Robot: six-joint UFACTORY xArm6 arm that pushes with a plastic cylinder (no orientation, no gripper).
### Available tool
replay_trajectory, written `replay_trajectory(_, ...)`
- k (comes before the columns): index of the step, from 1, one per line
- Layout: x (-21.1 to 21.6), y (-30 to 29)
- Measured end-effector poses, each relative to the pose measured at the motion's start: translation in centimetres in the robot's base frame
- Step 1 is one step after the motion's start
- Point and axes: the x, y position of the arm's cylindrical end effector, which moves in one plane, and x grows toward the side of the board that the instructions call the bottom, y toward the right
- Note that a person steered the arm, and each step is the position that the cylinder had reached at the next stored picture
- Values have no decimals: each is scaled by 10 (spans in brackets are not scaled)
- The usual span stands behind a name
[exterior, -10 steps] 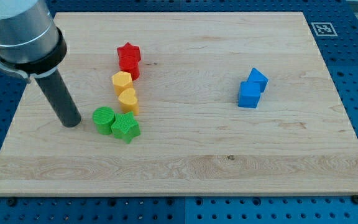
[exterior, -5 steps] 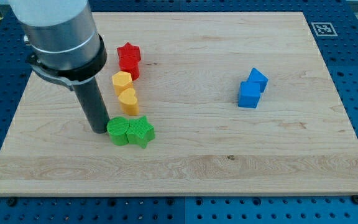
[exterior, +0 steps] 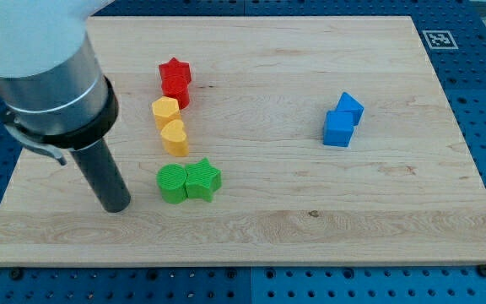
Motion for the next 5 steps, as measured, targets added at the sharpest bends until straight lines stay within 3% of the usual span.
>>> replay_trajectory(2, 0, 3)
replay_trajectory(5, -17, 90)
